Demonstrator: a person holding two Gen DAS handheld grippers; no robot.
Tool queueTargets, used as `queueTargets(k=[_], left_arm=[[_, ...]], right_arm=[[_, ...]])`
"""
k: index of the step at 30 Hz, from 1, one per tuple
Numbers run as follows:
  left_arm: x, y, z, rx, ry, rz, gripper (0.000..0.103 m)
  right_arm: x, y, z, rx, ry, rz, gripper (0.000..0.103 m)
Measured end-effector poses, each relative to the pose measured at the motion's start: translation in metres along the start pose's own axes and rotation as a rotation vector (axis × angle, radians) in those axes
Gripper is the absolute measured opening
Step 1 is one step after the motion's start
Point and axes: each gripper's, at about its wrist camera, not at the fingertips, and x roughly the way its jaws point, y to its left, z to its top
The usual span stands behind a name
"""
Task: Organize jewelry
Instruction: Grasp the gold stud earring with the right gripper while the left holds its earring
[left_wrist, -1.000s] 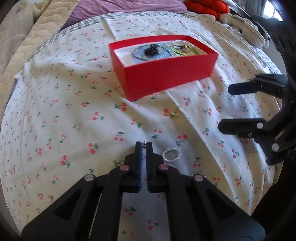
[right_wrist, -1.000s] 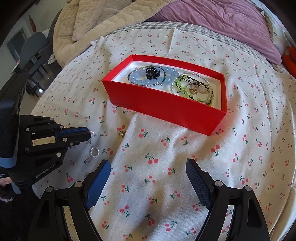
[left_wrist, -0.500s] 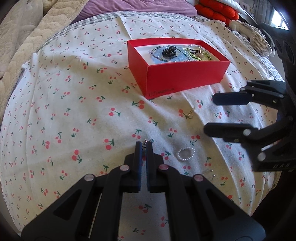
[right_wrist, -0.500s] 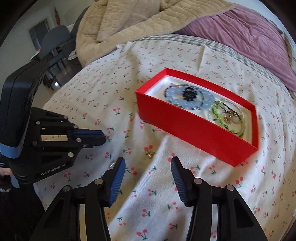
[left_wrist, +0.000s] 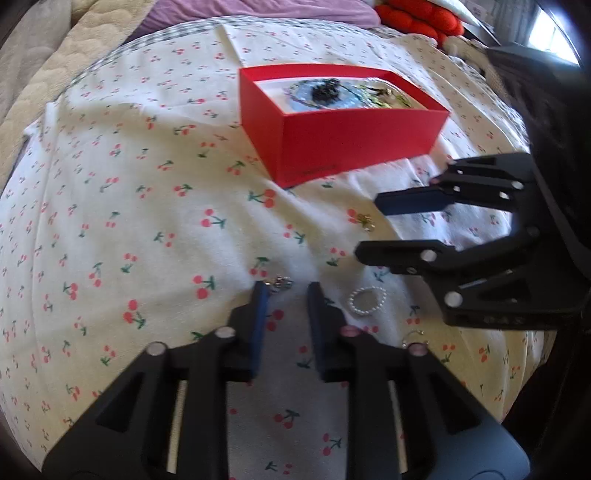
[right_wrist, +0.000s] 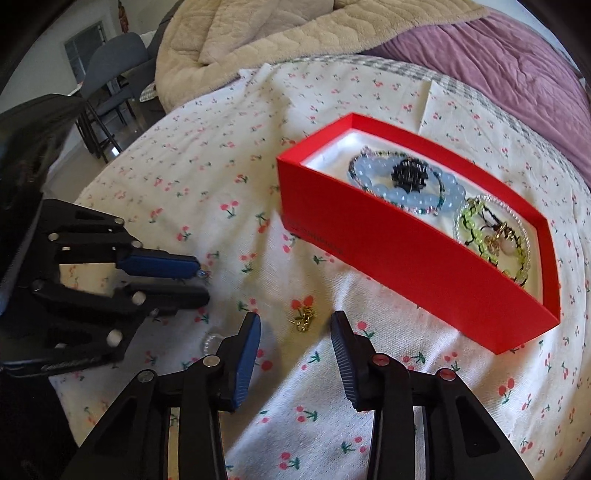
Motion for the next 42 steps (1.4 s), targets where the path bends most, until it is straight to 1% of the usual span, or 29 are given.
queueTargets(k=[3, 9, 12, 14, 15, 16, 18, 21, 24, 28, 31, 34, 37, 38, 40, 42], left_arm=[[0.003, -0.002, -0.001, 0.019, 0.0, 0.004, 0.031], [0.004, 0.007, -0.001, -0.031, -0.014, -0.032, 0.031], [0.003, 0.006, -0.004, -0.033, -0.023, -0.028, 0.031], [0.002, 0.005, -0.005, -0.031, -0.026, -0.022, 0.031], [0.002, 0.005, -0.005, -0.029, -0.026, -0.019, 0.031], [0.002, 0.005, -0.005, -0.027, -0.026, -0.017, 0.031], [0.002, 0.005, -0.005, -0.026, -0.025, -0.017, 0.031], [0.001, 0.005, -0.006, -0.028, -0.023, -0.018, 0.031], [0.001, 0.005, -0.006, -0.027, -0.023, -0.015, 0.031], [0.0, 0.005, -0.006, -0.034, -0.024, -0.015, 0.031], [0.0, 0.006, -0.007, -0.036, -0.025, -0.016, 0.031], [0.0, 0.005, -0.008, -0.036, -0.024, -0.015, 0.031], [0.001, 0.006, -0.008, -0.042, -0.028, -0.016, 0.031], [0.001, 0.006, -0.008, -0.042, -0.03, -0.015, 0.031], [0.002, 0.005, -0.008, -0.039, -0.034, -0.007, 0.029], [0.002, 0.006, -0.008, -0.041, -0.036, -0.001, 0.025]], right_arm=[[0.003, -0.001, -0.001, 0.0, -0.004, -0.002, 0.04], [0.004, 0.003, -0.003, -0.008, -0.025, -0.017, 0.036], [0.004, 0.006, -0.004, -0.025, -0.033, -0.027, 0.032], [0.003, 0.008, -0.004, -0.04, -0.038, -0.043, 0.025], [0.0, 0.01, -0.004, -0.051, -0.043, -0.061, 0.024], [-0.002, 0.011, -0.003, -0.058, -0.05, -0.062, 0.024], [-0.009, 0.014, -0.002, -0.06, -0.068, -0.034, 0.024], [-0.013, 0.019, -0.002, -0.06, -0.07, -0.007, 0.024], [-0.006, 0.022, -0.005, -0.07, -0.038, -0.026, 0.024], [-0.003, 0.018, -0.007, -0.051, -0.034, -0.047, 0.025], [-0.004, 0.012, -0.006, -0.023, -0.031, -0.029, 0.025], [0.003, 0.008, -0.007, -0.005, -0.014, -0.018, 0.025], [0.005, 0.007, -0.004, 0.002, -0.025, -0.023, 0.025], [0.007, 0.005, -0.004, 0.008, -0.027, -0.022, 0.023], [0.008, 0.002, -0.005, 0.023, -0.031, -0.018, 0.022], [0.008, 0.002, -0.005, 0.029, -0.033, -0.022, 0.022]])
